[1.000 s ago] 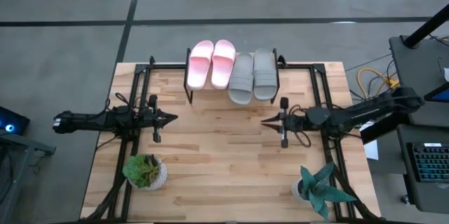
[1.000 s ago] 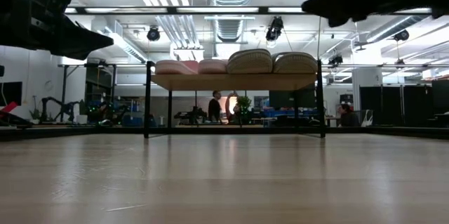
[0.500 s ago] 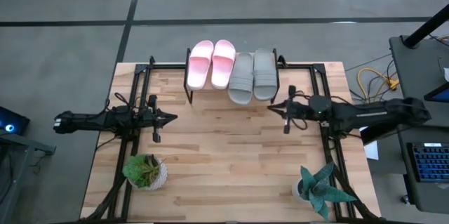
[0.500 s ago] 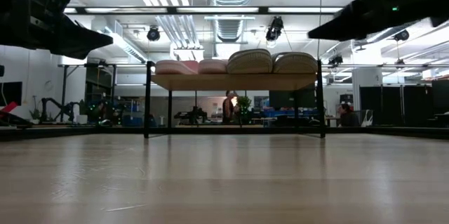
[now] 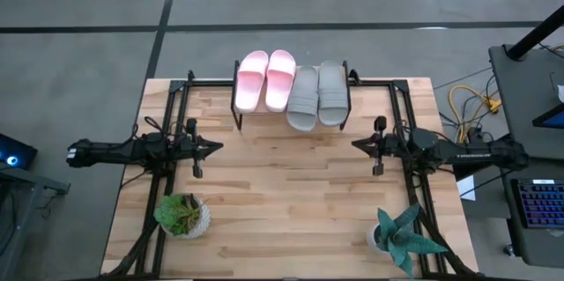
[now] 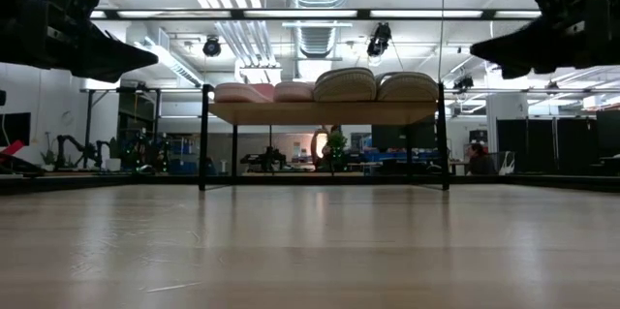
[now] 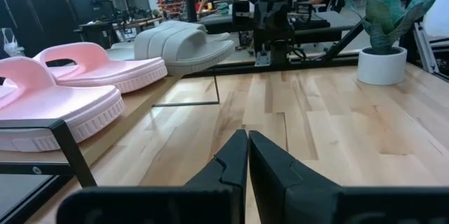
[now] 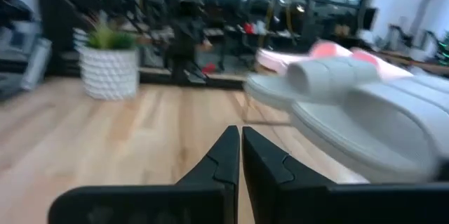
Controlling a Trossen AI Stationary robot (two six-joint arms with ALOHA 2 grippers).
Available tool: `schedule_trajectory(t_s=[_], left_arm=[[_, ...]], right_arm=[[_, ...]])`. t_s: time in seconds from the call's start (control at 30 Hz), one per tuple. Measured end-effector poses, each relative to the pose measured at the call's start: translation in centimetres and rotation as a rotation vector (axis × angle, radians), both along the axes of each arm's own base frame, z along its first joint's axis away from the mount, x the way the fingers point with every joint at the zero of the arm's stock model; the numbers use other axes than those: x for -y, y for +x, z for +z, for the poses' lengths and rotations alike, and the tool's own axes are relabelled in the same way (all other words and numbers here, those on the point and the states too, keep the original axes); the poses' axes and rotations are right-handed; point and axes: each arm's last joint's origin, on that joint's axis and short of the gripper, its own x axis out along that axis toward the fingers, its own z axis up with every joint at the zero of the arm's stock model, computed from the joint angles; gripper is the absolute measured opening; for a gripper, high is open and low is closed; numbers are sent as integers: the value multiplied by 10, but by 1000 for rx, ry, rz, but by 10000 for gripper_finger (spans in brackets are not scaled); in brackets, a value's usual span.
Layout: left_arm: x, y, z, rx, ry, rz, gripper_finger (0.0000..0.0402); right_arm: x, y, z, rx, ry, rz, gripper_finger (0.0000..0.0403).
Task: Pick and place slides into the shelf
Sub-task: Return to Home Position
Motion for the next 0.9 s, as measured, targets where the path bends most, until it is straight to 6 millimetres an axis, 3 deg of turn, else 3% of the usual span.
schedule_trajectory(t_s=[0.27, 0.4, 0.9], left_arm=[[0, 0, 1, -3, 0, 0, 0], [0, 0, 1, -3, -8, -8, 0], [2, -2, 2, 1, -16, -79, 0]], right_arm=[[0, -20, 2, -61, 25, -55, 9], [-2, -18, -1, -85, 54, 32, 9], [-2, -17, -3, -99, 68, 23, 9]])
